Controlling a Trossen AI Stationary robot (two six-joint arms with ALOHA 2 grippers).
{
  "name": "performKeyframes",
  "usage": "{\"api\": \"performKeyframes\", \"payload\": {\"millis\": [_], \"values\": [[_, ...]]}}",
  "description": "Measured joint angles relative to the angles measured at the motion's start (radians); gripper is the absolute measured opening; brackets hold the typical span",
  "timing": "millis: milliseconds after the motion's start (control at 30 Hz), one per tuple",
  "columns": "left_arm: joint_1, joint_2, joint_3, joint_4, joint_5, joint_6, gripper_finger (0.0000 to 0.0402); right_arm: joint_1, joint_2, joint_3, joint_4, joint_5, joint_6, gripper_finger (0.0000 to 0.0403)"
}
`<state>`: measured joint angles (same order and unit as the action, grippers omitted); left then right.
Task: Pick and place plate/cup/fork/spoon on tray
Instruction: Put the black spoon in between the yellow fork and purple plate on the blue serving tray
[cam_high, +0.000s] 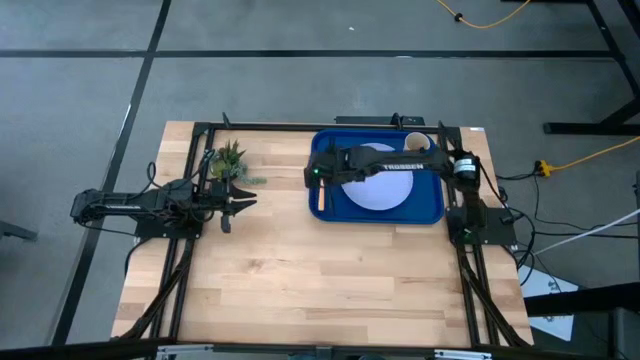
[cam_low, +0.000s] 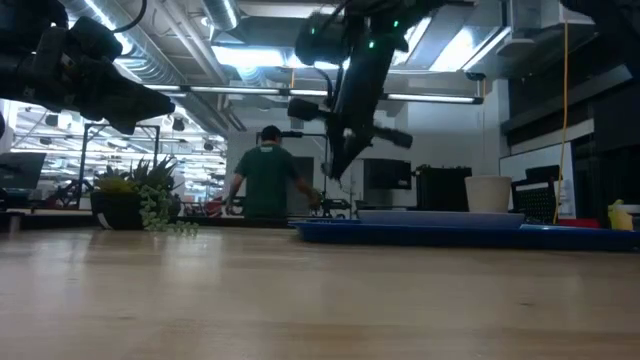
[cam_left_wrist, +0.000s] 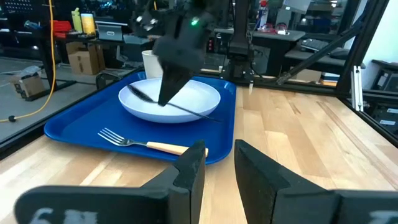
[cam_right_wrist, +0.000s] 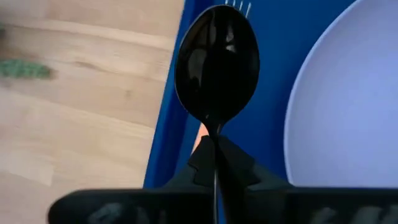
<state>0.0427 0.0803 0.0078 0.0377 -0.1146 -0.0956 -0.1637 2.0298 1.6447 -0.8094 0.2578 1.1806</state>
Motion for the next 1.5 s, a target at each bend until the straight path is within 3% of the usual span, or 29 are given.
{"api": "performKeyframes", "payload": {"millis": [300, 700, 1333, 1500], "values": [[0.0, 0.0, 0.0, 0.0, 0.0, 0.0, 0.0079, -0.038, 0.05, 0.0, -0.007, -0.035, 0.099, 0.0011], [0.0, 0.0, 0.0, -0.001, 0.0, 0.0, 0.0079, -0.073, 0.13, 0.0, -0.001, -0.076, 0.108, 0.0013], [0.0, 0.0, 0.0, -0.001, 0.0, 0.0, 0.0079, -0.087, 0.135, 0.0, 0.004, -0.068, 0.097, 0.0015], [0.0, 0.0, 0.0, -0.001, 0.0, 0.0, 0.0079, -0.087, 0.135, 0.0, 0.004, -0.068, 0.096, 0.003]]}}
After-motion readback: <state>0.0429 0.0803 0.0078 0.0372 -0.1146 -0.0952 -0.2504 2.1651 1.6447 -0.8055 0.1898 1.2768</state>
